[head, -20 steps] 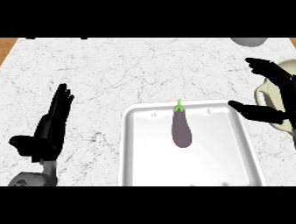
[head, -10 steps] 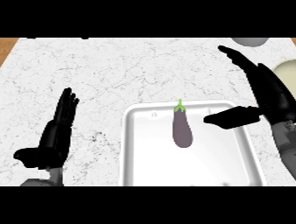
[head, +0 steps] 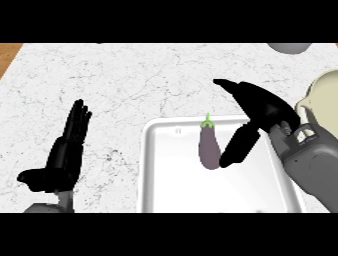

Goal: Pick the eggplant from the tray and place it in the pot

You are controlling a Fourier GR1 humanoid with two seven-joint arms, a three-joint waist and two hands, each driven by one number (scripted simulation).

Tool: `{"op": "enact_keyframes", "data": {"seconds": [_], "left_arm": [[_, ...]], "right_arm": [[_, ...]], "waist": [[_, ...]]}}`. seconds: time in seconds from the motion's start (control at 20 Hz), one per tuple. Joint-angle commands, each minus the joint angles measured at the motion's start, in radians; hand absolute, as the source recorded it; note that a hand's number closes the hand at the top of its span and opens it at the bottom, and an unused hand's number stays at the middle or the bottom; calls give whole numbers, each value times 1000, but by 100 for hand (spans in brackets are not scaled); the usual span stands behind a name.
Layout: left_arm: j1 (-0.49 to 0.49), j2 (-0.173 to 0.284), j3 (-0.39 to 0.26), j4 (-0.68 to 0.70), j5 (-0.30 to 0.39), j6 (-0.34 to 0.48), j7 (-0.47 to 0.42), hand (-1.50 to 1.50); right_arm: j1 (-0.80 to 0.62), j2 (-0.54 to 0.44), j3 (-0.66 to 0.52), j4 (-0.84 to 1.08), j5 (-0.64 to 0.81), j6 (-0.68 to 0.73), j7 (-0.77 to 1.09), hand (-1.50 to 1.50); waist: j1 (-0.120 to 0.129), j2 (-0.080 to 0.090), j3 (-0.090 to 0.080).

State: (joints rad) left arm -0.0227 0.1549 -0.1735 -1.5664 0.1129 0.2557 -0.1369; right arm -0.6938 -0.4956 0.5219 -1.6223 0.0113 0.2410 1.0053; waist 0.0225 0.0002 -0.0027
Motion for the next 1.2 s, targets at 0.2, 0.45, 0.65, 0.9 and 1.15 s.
{"op": "enact_keyframes", "data": {"seconds": [0.2,0.45,0.65,0.9,1.15], "left_arm": [[55,-16,-13,-67,-24,20,32,0],[52,-46,-28,1,-39,14,-32,0],[0,0,31,-8,6,-36,11,0],[34,-19,29,9,-26,-34,-40,0],[-37,-28,46,-34,-24,-15,73,0]], "right_arm": [[-54,141,24,163,3,58,119,-150],[-68,131,67,237,-6,131,156,-150],[-54,181,93,299,6,118,149,-150],[-4,222,65,315,65,123,92,-150],[101,192,76,245,124,133,61,-150]], "waist": [[-11,-1,2],[-11,1,2],[-13,2,2],[-17,0,2],[-24,-2,3]]}}
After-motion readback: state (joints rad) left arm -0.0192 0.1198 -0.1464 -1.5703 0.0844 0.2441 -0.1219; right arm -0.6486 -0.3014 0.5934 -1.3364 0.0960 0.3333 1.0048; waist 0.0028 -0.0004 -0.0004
